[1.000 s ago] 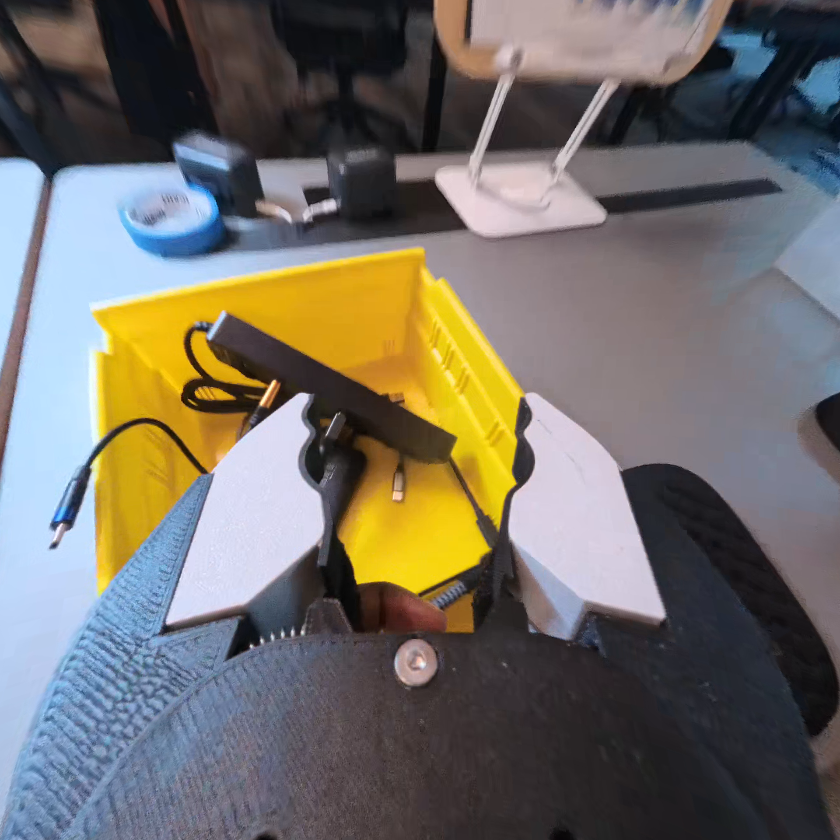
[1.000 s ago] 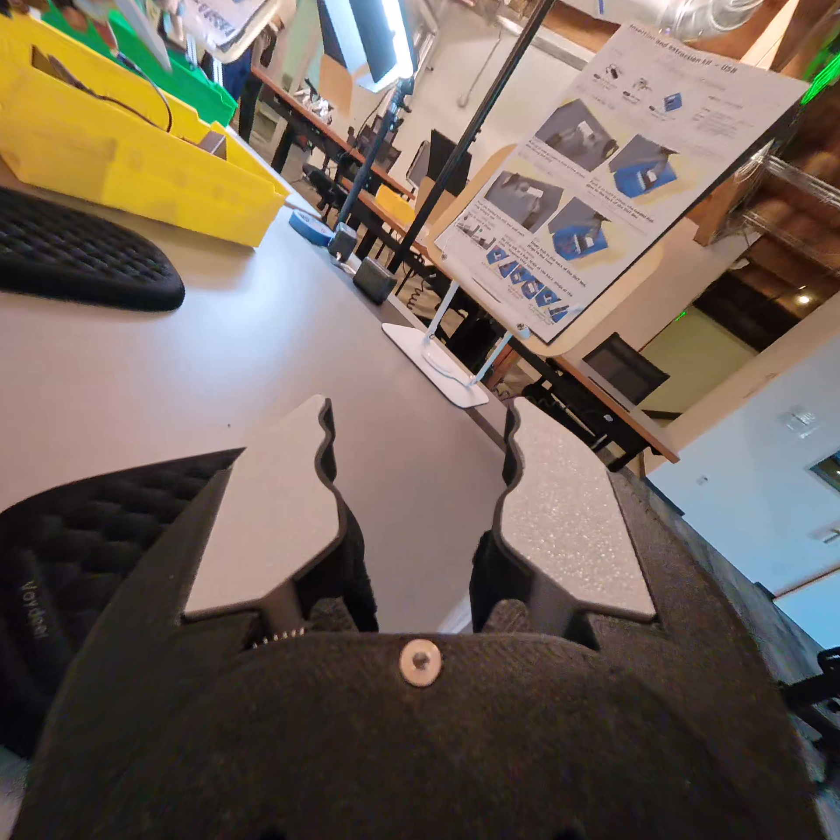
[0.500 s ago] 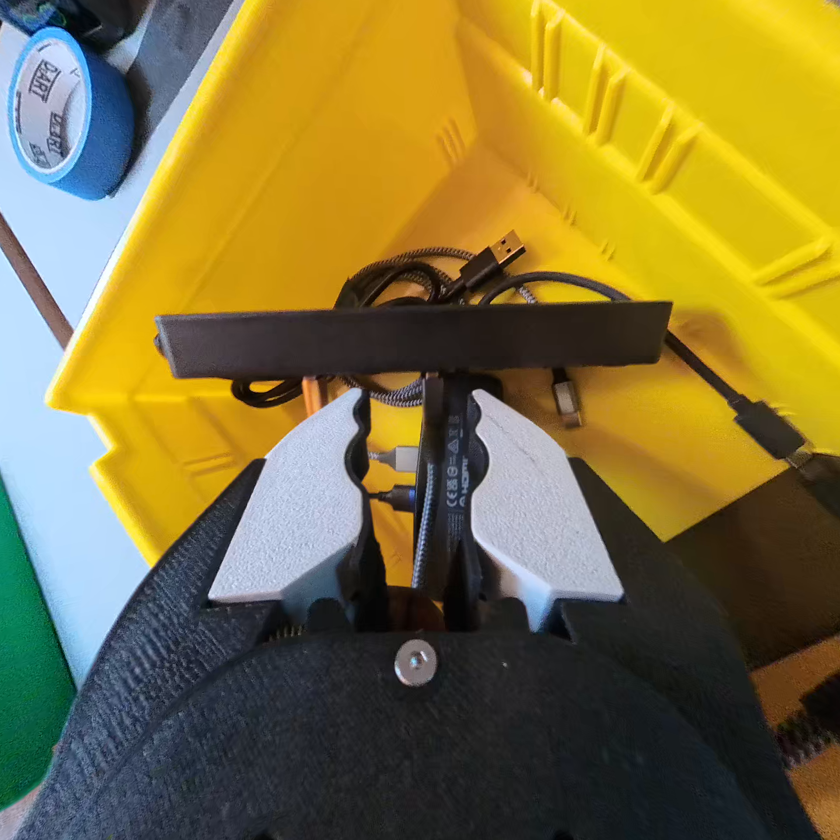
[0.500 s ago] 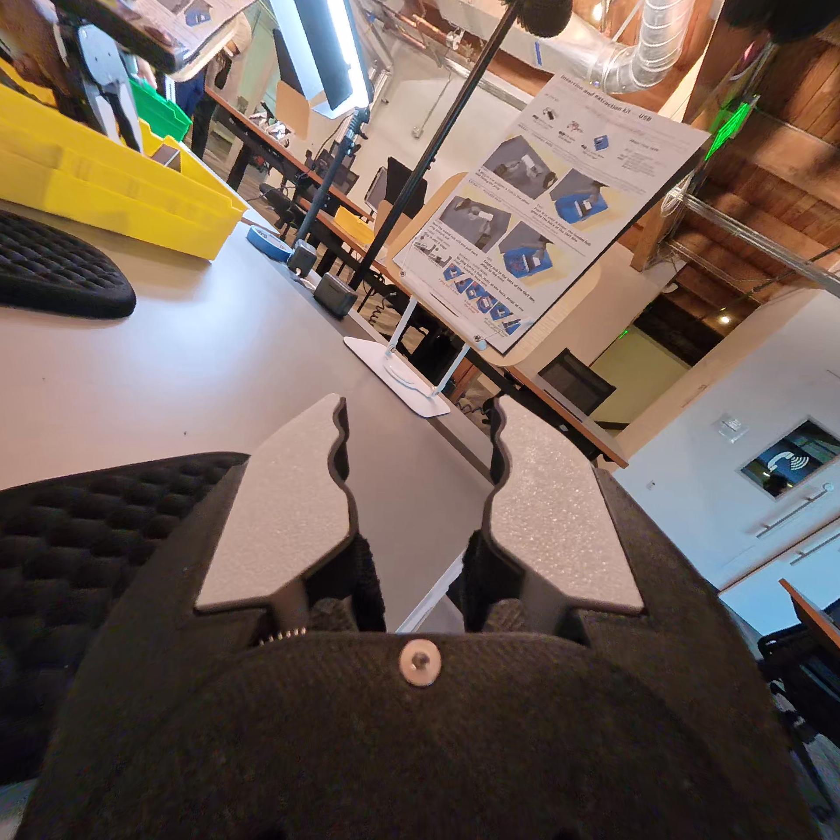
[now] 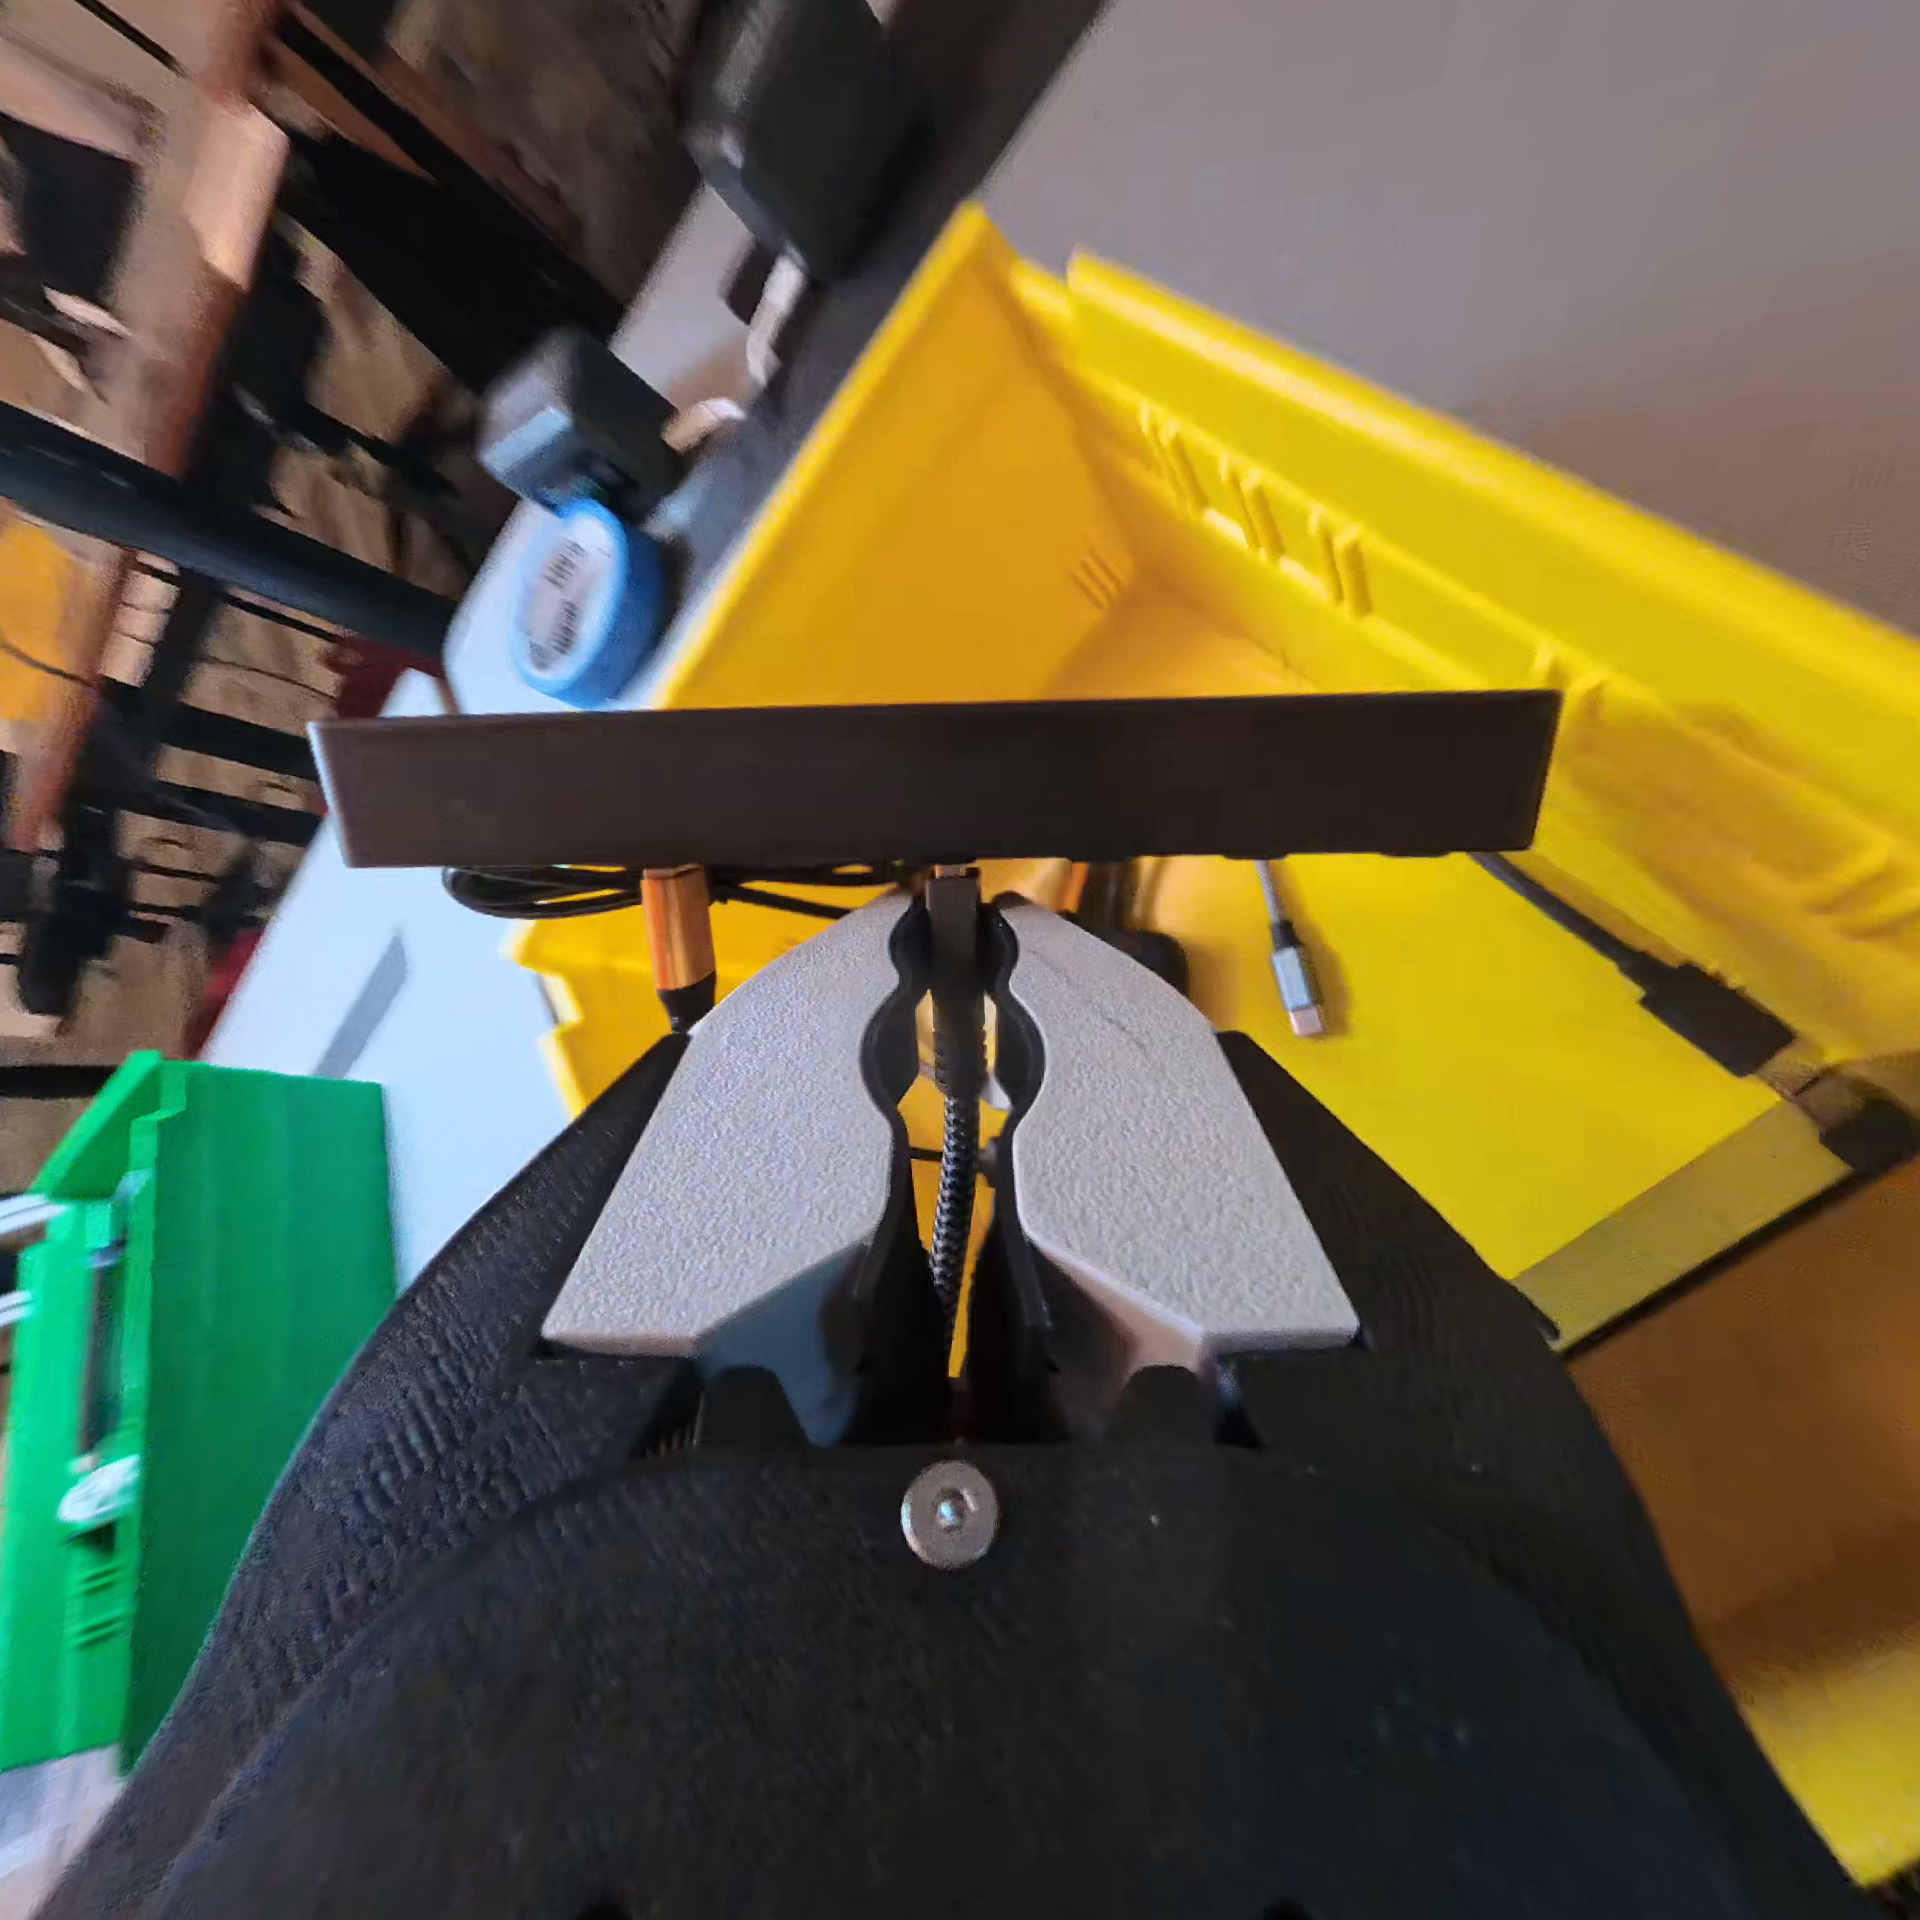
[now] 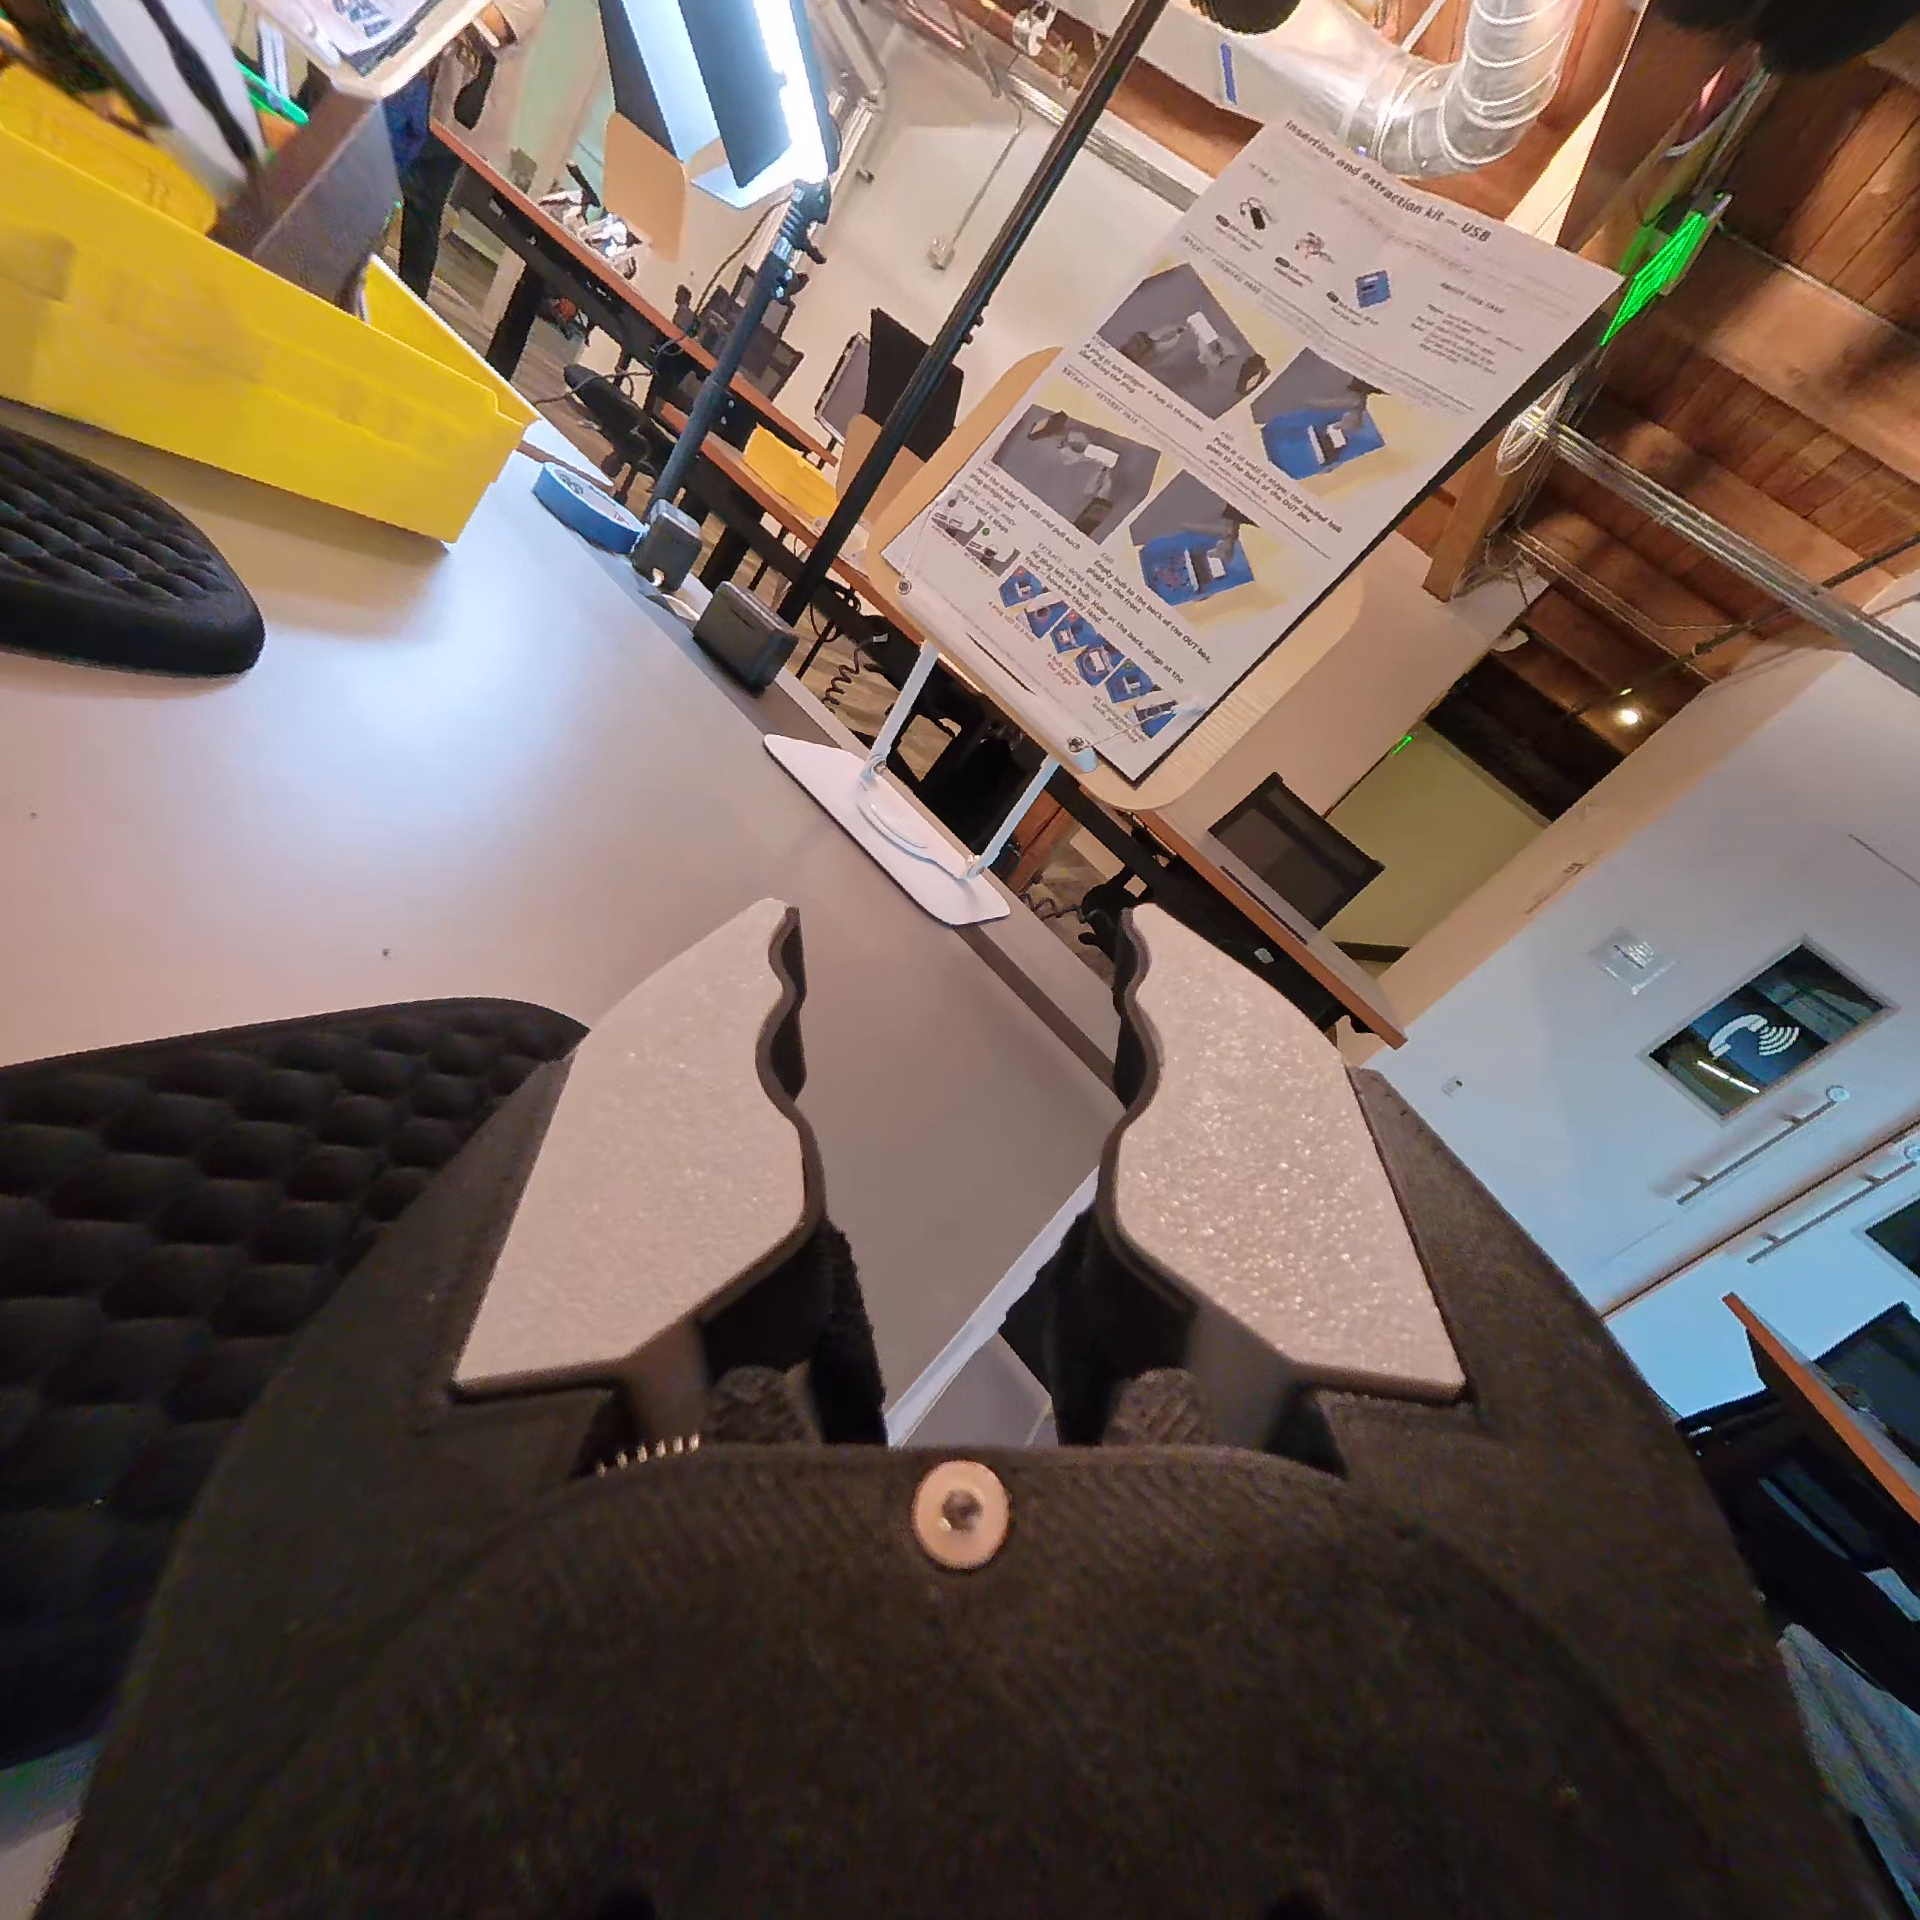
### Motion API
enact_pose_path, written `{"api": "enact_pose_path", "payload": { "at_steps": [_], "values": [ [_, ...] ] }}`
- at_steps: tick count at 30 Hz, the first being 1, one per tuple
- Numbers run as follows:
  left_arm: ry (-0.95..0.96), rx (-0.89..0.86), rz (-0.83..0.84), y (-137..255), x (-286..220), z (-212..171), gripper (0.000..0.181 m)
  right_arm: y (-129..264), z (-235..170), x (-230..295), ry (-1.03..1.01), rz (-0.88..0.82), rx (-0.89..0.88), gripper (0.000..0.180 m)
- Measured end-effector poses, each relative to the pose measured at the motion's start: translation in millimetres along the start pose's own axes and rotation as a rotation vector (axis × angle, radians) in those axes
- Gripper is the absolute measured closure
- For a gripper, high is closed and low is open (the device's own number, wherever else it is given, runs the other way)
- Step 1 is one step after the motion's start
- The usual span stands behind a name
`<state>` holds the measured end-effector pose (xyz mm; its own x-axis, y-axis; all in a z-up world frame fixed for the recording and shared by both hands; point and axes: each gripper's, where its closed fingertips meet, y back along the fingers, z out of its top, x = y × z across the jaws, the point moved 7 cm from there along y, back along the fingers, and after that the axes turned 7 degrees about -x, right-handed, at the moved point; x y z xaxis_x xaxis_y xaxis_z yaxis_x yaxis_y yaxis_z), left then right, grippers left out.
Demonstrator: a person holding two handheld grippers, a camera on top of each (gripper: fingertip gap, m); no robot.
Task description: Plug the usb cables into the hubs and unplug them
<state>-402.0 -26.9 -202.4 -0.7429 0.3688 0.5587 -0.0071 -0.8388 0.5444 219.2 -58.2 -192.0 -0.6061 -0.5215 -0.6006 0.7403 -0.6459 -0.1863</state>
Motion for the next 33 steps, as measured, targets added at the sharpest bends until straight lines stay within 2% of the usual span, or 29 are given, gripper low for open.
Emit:
{"api": "enact_pose_path", "payload": {
  "at_steps": [1, 11, 17, 20, 24, 29, 33],
  "values": [
    [-0.020, -0.033, 0.046, 9.3, 3.9, 7.4, 0.172, -0.4, 0.3, 0.3, 0.000, 0.002, -0.001, 0.122],
    [-0.161, -0.371, 0.516, 100.7, 41.2, 79.5, 0.171, -1.2, 2.8, 1.0, 0.009, 0.005, -0.001, 0.122],
    [-0.310, -0.578, 0.664, 145.9, 31.0, 127.2, 0.172, -2.2, 5.7, 2.4, 0.003, 0.010, -0.012, 0.122],
    [-0.407, -0.670, 0.678, 157.1, 8.0, 152.8, 0.172, -8.7, 14.2, 4.2, -0.043, 0.010, -0.065, 0.125],
    [-0.581, -0.735, 0.694, 153.5, -40.7, 179.9, 0.172, -25.8, 31.3, 16.9, -0.108, 0.062, -0.155, 0.128],
    [-0.693, -0.858, 0.610, 132.5, -119.0, 205.4, 0.171, -54.1, 53.7, 43.5, -0.160, 0.182, -0.183, 0.124],
    [-0.886, -0.876, 0.621, 108.6, -182.7, 218.4, 0.171, -76.1, 85.8, 61.4, -0.348, 0.223, -0.373, 0.117]
  ]
}}
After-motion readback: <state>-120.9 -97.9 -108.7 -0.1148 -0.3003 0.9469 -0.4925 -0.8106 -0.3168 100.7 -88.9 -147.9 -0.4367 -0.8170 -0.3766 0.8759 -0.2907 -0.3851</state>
